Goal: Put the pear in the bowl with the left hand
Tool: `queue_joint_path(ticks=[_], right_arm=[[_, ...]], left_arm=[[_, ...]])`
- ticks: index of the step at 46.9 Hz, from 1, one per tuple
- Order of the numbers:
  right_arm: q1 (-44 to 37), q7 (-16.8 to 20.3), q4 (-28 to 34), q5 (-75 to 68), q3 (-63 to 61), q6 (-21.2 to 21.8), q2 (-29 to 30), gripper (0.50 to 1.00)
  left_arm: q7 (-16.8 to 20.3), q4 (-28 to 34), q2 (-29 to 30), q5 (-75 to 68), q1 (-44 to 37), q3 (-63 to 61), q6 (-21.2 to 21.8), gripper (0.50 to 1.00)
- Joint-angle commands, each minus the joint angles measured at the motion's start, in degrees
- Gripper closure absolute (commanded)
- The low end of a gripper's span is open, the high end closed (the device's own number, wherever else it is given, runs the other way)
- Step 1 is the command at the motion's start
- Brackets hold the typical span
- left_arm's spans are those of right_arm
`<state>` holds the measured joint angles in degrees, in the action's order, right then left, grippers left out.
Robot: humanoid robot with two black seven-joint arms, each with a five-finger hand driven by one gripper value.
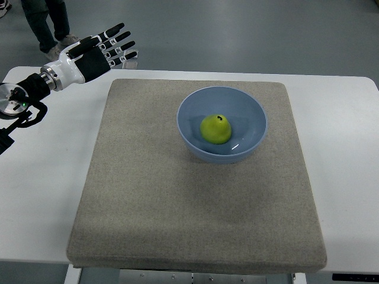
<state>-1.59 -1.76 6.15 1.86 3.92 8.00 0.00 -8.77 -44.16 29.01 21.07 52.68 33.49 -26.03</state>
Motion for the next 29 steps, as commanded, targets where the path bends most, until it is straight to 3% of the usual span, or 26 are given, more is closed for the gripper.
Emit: queue_joint_path(ticks=[1,21,29], right_arm=[[0.00,0.00,0.00,0.08,-0.05,-0.09,0.00,0.574],[0.00,-0.08,0.00,0.34,0.39,-0.35,0.00,0.574],[0.00,-0.35,0.00,0.60,0.48,-3.07,0.00,0.574]], left_arm=[[0.16,-0.05,-0.01,-0.07,-0.03,0.00,0.01,0.504],[0.25,-0.14,-0.01,-0.24,-0.12,-0.27,0.01,0.504],[0.25,-0.22,-0.01,-0.33,-0.12,-0.35,0.01,0.504]])
